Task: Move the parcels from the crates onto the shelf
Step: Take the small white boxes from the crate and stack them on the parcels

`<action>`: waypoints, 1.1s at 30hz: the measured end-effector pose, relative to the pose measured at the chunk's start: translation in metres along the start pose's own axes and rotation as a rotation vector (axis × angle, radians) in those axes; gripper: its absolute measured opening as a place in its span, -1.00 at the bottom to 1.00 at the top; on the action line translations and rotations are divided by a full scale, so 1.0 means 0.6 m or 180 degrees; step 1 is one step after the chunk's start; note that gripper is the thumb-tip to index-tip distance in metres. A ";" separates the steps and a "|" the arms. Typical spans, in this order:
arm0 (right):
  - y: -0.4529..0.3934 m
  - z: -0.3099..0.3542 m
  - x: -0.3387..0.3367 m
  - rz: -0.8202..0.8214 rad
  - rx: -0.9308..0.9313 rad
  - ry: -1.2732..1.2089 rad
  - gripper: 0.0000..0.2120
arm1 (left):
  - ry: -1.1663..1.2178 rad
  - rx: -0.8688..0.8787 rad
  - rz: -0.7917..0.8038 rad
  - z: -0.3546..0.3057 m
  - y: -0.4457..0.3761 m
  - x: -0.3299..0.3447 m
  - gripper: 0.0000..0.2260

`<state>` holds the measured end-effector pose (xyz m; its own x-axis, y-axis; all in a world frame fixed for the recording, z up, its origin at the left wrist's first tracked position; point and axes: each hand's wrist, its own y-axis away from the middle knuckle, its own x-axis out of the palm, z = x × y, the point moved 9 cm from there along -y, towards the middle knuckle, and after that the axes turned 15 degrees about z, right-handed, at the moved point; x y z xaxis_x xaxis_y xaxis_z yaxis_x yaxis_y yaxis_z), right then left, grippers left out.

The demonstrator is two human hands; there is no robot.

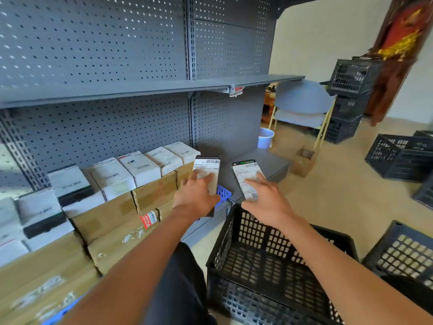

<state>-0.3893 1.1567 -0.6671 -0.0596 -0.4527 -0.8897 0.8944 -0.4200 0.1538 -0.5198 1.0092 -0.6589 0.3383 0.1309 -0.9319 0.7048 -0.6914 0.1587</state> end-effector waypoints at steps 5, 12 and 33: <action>0.000 0.017 -0.012 0.0065 -0.0001 0.0153 -0.31 | 0.0086 -0.0044 -0.0072 0.018 0.013 -0.018 -0.40; -0.031 0.084 -0.017 0.0141 -0.0384 0.0146 -0.31 | 0.0145 -0.0243 -0.0289 0.050 0.036 -0.053 -0.38; -0.075 0.383 0.130 0.0546 -0.1534 -0.0039 -0.33 | 0.0184 -0.1298 -0.0667 0.322 0.206 -0.108 -0.44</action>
<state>-0.5358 0.9596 -0.6446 0.1033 -0.4936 -0.8635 0.9944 0.0703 0.0788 -0.5752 0.7779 -0.6421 0.1884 0.2856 -0.9397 0.9455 -0.3114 0.0949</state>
